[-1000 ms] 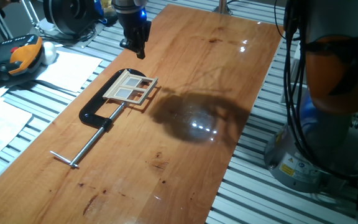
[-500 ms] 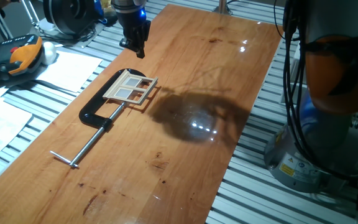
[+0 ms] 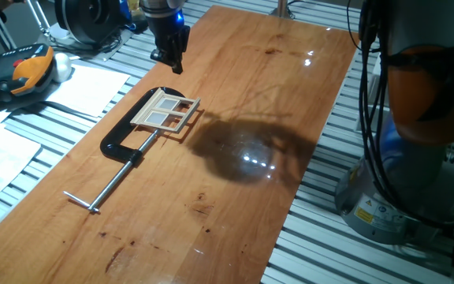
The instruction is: Close a sliding window
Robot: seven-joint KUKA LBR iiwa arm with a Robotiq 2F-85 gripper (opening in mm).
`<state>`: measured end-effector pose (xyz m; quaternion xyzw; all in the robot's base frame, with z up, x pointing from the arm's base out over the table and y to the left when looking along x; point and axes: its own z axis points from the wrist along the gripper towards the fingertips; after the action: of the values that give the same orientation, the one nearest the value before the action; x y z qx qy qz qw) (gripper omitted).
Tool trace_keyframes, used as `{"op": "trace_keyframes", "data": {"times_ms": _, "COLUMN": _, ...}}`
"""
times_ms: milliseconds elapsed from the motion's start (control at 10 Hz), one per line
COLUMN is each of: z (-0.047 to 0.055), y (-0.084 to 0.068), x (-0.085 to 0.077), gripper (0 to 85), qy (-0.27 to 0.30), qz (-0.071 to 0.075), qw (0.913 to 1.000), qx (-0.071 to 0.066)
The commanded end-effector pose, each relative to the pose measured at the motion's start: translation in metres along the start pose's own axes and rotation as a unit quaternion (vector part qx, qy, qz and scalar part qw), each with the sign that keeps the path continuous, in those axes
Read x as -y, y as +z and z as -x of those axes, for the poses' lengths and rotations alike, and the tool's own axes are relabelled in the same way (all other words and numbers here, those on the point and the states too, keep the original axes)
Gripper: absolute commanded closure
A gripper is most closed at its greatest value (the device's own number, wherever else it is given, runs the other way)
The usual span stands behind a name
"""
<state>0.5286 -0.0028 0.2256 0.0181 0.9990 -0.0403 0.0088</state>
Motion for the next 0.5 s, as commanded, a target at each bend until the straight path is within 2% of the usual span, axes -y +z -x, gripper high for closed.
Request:
{"op": "trace_keyframes", "data": {"times_ms": 0, "z": 0.0001, "y": -0.0003, "x": -0.0006, "gripper": 85.0, "qy": 0.001, "qz": 0.001, "qw": 1.0000, "qx": 0.000}}
{"op": "trace_keyframes", "data": {"times_ms": 400, "z": 0.0002, "y": -0.0022, "x": -0.0015, "gripper": 85.0, "qy": 0.004, "qz": 0.001, "qw": 1.0000, "qx": -0.002}}
